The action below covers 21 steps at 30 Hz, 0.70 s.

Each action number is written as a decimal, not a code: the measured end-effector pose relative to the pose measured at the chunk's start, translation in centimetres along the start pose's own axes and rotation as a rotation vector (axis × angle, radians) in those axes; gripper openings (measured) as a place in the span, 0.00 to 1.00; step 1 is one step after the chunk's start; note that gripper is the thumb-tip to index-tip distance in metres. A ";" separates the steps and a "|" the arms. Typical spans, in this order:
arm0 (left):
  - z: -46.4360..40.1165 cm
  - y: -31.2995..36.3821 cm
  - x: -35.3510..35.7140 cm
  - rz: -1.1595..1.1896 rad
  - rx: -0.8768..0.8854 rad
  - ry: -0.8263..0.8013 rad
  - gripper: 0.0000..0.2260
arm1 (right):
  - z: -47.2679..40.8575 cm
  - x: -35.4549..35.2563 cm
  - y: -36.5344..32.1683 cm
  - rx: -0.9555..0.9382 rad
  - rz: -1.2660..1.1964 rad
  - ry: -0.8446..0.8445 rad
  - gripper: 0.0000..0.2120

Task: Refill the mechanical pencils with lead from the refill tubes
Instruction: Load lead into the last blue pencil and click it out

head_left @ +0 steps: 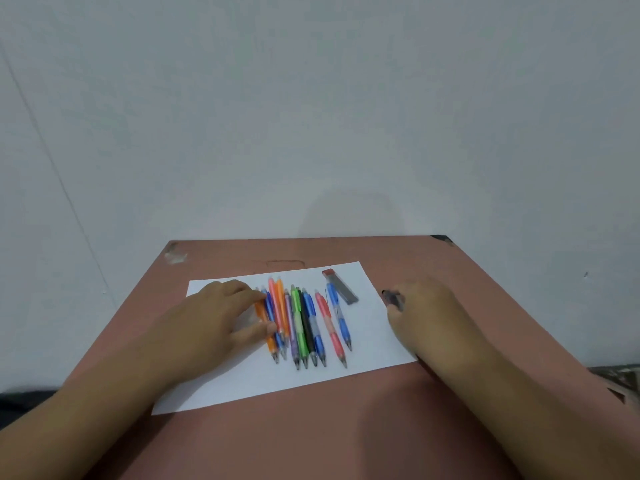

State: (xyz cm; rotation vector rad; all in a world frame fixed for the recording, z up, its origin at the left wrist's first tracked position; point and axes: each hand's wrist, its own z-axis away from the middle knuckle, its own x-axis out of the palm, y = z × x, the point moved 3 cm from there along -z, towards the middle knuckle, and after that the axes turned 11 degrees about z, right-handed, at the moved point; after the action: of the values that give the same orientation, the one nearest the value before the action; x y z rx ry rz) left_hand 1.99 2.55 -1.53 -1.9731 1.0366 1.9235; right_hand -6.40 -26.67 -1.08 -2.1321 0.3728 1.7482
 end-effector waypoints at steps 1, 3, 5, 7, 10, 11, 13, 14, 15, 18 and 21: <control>0.1 -0.1 0.1 0.005 0.004 0.010 0.33 | -0.1 0.1 0.1 -0.005 -0.013 0.006 0.07; 0.3 -0.3 0.3 0.018 0.002 0.030 0.34 | -0.2 0.1 -0.1 -0.022 -0.058 0.038 0.07; 0.3 -0.5 0.5 0.033 0.010 0.050 0.36 | -0.3 -0.3 -0.8 -0.057 -0.111 0.052 0.07; 0.4 -0.5 0.6 0.054 0.011 0.060 0.37 | -0.3 -0.8 -1.9 -0.096 -0.157 0.045 0.07; 0.5 -0.5 0.4 0.084 0.002 0.073 0.37 | 0.1 -1.7 -4.6 -0.162 -0.247 0.021 0.06; 0.6 -0.4 0.3 0.093 -0.002 0.075 0.36 | 0.4 -1.9 -5.7 -0.183 -0.285 0.005 0.06; 0.7 -0.1 -0.1 0.110 -0.009 0.078 0.33 | 1.0 -2.2 -8.1 -0.227 -0.354 -0.033 0.06; 0.8 0.0 -0.4 0.114 -0.017 0.083 0.31 | 1.3 -2.2 -9.4 -0.249 -0.370 -0.059 0.06; 0.9 0.0 -0.6 0.110 -0.031 0.091 0.30 | 1.6 -2.1 -10.7 -0.273 -0.369 -0.079 0.08; 1.7 -1.0 -1.5 0.063 -0.096 0.126 0.26 | 2.4 -1.8 -14.3 -0.329 -0.359 -0.073 0.10; 3.0 -2.5 -2.2 0.055 -0.146 0.127 0.23 | 3.1 -1.3 -17.1 -0.408 -0.315 -0.063 0.09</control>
State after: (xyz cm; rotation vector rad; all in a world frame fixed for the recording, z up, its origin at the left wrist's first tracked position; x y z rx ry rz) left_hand 1.31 6.92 -0.65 -2.1934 1.0179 1.9762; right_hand -2.22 -10.01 1.52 -2.2377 -0.3514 1.8100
